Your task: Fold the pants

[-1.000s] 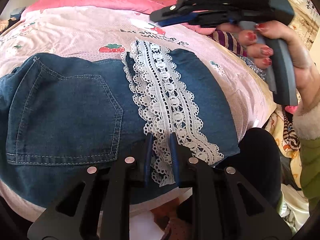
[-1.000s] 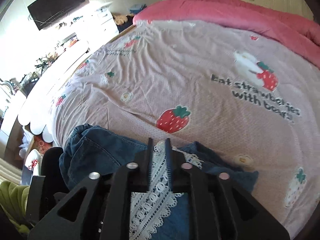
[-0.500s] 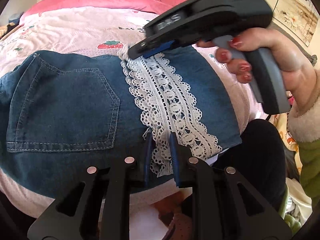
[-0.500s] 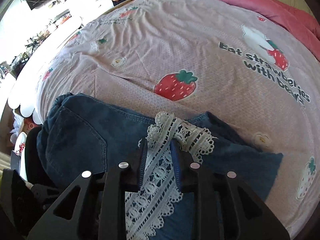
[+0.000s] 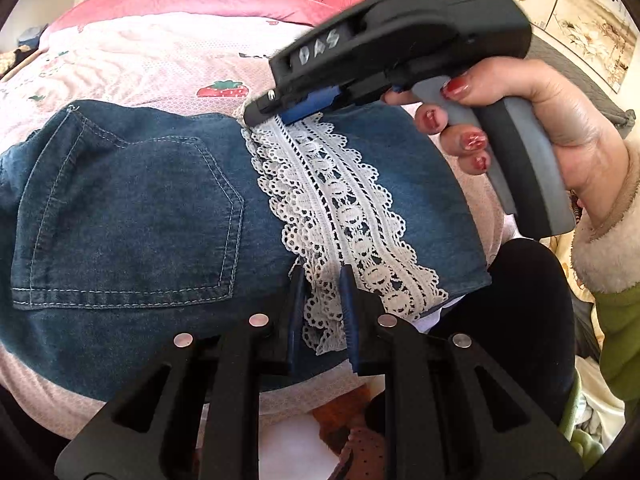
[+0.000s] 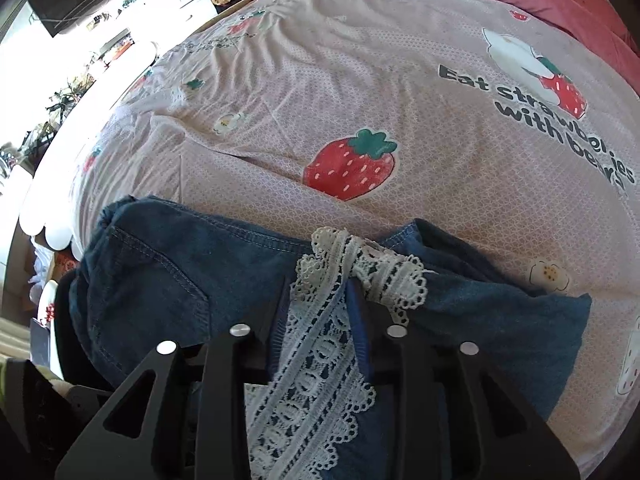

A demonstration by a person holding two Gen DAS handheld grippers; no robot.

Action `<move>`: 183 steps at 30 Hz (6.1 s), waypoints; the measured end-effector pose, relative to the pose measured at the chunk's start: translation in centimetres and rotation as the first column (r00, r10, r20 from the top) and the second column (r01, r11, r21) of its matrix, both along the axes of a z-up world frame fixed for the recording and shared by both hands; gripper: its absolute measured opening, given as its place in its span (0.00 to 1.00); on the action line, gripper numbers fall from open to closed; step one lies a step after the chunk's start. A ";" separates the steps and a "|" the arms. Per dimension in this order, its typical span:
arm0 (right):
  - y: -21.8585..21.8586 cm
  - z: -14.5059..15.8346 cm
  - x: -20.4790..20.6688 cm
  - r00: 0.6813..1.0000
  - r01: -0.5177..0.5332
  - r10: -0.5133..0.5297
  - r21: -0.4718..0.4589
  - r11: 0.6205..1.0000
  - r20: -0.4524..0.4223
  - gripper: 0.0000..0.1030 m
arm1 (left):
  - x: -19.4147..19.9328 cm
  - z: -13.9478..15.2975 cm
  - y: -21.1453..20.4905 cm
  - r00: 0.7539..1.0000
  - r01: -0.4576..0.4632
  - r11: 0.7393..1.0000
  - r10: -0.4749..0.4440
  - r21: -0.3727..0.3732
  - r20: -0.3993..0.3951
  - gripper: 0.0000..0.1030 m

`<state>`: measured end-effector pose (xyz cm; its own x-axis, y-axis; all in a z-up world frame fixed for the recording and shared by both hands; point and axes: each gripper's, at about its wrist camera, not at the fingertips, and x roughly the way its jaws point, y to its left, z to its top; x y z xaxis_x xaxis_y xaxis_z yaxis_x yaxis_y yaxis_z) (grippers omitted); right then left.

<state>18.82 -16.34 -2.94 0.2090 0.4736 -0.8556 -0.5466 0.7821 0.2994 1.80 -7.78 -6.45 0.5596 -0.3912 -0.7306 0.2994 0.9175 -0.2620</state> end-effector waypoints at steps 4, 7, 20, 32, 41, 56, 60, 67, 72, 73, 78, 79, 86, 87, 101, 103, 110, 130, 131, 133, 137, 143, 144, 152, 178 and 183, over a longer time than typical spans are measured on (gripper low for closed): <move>-0.1 2.4 -0.7 0.998 0.009 -0.010 0.017 1.000 0.058 0.47 | -0.3 0.7 0.5 1.000 -0.004 1.000 0.005 -0.010 0.017 0.13; -0.2 4.0 -1.2 0.995 0.012 -0.016 0.037 0.999 0.094 0.55 | -0.5 1.5 0.9 0.999 -0.013 1.000 0.014 -0.024 0.030 0.16; 0.0 8.6 -2.4 0.980 0.024 -0.043 0.097 0.995 0.193 0.84 | -2.1 6.9 6.1 0.976 -0.171 0.985 0.171 -0.017 0.132 0.57; 1.7 9.7 -3.5 0.976 0.010 -0.032 0.101 0.995 0.214 0.91 | -3.9 8.7 10.8 0.929 -0.339 0.940 0.330 0.028 0.168 0.87; 4.6 11.2 -5.3 0.972 -0.068 0.040 0.113 0.991 0.233 0.95 | -5.2 8.6 14.4 0.889 -0.445 0.895 0.437 0.035 0.136 0.91; 14.1 5.4 -3.7 0.956 -0.267 0.270 -0.046 0.963 0.110 0.95 | -3.7 4.1 15.2 0.901 -0.434 0.901 0.434 0.008 -0.005 0.91; 15.7 3.4 -3.3 0.946 -0.316 0.320 -0.077 0.946 0.044 0.95 | -3.2 3.2 15.4 0.903 -0.430 0.903 0.429 -0.005 -0.031 0.91; 17.4 -0.1 -2.9 0.915 -0.397 0.394 -0.022 0.917 -0.087 0.63 | -2.6 2.4 15.4 0.907 -0.420 0.907 0.418 -0.028 -0.058 0.91; 16.8 -0.1 -3.4 0.902 -0.424 0.425 0.031 0.905 -0.078 0.37 | -1.9 1.5 15.6 0.919 -0.393 0.915 0.387 -0.092 -0.074 0.91; 16.0 0.2 -3.1 0.901 -0.422 0.426 0.061 0.904 -0.081 0.33 | -1.8 1.3 15.6 0.921 -0.389 0.914 0.382 -0.111 -0.078 0.91; 13.4 2.7 -2.9 0.898 -0.426 0.437 0.140 0.894 -0.055 0.20 | -1.0 1.1 15.6 0.935 -0.355 0.918 0.345 -0.177 -0.083 0.81; 13.1 3.1 -3.0 0.897 -0.429 0.439 0.139 0.892 -0.048 0.19 | -0.8 1.0 15.6 0.936 -0.351 0.918 0.339 -0.184 -0.094 0.79; 11.7 4.8 -3.4 0.901 -0.426 0.434 0.170 0.888 -0.007 0.19 | 0.3 0.7 15.6 0.949 -0.314 0.897 0.286 -0.310 -0.135 0.24; 11.4 4.9 -3.4 0.902 -0.425 0.432 0.175 0.888 -0.001 0.19 | 0.3 1.0 15.5 0.950 -0.310 0.898 0.283 -0.312 -0.128 0.24; 2.6 7.4 -2.7 0.941 -0.337 0.315 0.235 0.912 0.126 0.19 | 1.7 6.5 7.4 0.985 -0.163 0.969 0.170 -0.185 0.024 0.22; 0.8 7.2 -2.5 0.947 -0.318 0.294 0.259 0.912 0.129 0.19 | 2.1 6.7 6.1 0.988 -0.144 0.974 0.151 -0.172 0.027 0.22; -4.7 5.7 -2.2 0.964 -0.265 0.239 0.302 0.916 0.121 0.19 | 3.9 6.5 1.1 0.998 -0.063 0.992 0.066 -0.107 0.023 0.22; -13.5 2.4 -2.9 0.989 -0.097 0.062 0.267 0.959 0.135 0.52 | 4.2 4.7 -7.6 0.999 0.048 0.999 -0.048 0.010 0.024 0.37; -13.9 2.5 -2.9 0.990 -0.084 0.050 0.266 0.960 0.134 0.55 | 4.1 4.5 -7.8 0.998 0.053 0.999 -0.053 0.012 0.024 0.38; -14.8 2.6 -2.9 0.992 -0.056 0.023 0.267 0.962 0.127 0.62 | 4.2 4.2 -8.0 0.998 0.060 0.998 -0.060 0.011 0.020 0.39; -16.1 3.5 -2.9 0.994 -0.005 -0.028 0.293 0.956 0.106 0.74 | 3.6 4.0 -8.4 0.997 0.077 0.997 -0.077 0.004 0.018 0.39; -15.1 5.3 -3.7 0.990 -0.031 -0.007 0.265 0.964 0.141 0.80 | 2.8 3.9 -8.9 0.993 0.116 0.993 -0.116 -0.020 0.006 0.45; -15.0 5.4 -3.7 0.990 -0.033 -0.004 0.263 0.964 0.141 0.81 | 2.6 3.9 -9.0 0.992 0.123 0.992 -0.123 -0.022 0.005 0.45; -14.8 6.6 -4.2 0.989 -0.012 -0.025 0.247 0.969 0.147 0.84 | 2.0 5.3 -7.1 0.993 0.120 0.989 -0.120 -0.088 -0.001 0.49; -5.1 6.1 -20.1 0.767 -0.393 0.463 -0.246 0.886 0.444 0.69 | 11.7 6.2 1.0 0.998 0.062 0.973 -0.058 0.221 -0.023 0.23; -2.8 4.0 -20.4 0.689 -0.494 0.596 -0.334 0.803 0.412 0.61 | 11.6 5.6 -0.7 0.982 0.185 0.959 -0.186 0.214 -0.017 0.18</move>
